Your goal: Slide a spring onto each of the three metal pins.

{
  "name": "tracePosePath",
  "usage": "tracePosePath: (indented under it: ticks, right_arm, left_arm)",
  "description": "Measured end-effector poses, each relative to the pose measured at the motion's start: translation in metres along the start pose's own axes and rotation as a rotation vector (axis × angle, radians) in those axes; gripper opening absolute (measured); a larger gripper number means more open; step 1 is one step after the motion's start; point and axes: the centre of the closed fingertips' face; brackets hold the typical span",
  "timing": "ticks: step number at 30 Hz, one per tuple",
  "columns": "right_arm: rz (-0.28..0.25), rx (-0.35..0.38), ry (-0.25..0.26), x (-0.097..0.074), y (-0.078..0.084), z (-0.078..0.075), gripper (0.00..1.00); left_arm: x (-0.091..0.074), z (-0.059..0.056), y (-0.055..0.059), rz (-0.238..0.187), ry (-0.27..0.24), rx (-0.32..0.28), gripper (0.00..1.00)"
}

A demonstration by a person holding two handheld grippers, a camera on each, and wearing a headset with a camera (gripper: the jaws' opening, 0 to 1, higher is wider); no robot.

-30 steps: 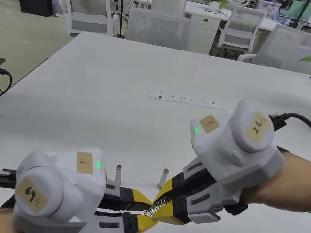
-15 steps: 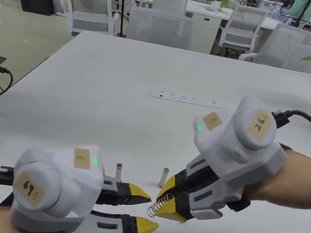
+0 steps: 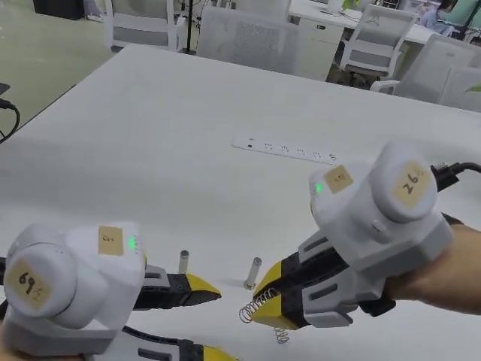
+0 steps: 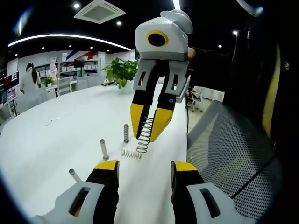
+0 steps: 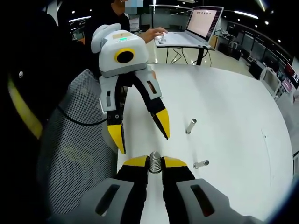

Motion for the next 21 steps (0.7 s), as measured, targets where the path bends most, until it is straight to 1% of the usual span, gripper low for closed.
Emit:
tracePosePath:
  ticks: [3,7,11,14,16,21]
  right_arm:
    - [0.005,0.002,0.005,-0.001,0.001,-0.002,0.09]
    - [0.016,0.002,0.012,-0.002,0.004,-0.005,0.09]
    - [0.028,0.006,0.022,-0.003,0.006,-0.009,0.09]
    - [0.038,0.008,0.029,-0.004,0.009,-0.012,0.09]
    - [0.04,0.011,0.034,-0.005,0.01,-0.015,0.09]
    - [0.045,0.017,0.052,-0.009,0.012,-0.022,0.09]
  left_arm:
    - [-0.002,0.002,0.003,-0.002,-0.006,-0.014,0.45]
    - [-0.005,0.002,0.006,-0.011,-0.003,-0.021,0.48]
    - [-0.008,0.004,0.009,-0.023,-0.009,-0.037,0.51]
    - [-0.01,0.007,0.013,-0.019,-0.016,-0.049,0.52]
    - [-0.012,0.008,0.014,-0.025,-0.026,-0.056,0.53]
    - [-0.019,0.008,0.015,-0.031,-0.034,-0.065,0.55]
Point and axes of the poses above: the centre of the closed fingertips' face, and the gripper's own axes: x roughly forward along the fingers, z roughly to its left, y roughly out of its underside, and after that the axes turned 11 degrees about z, right-handed
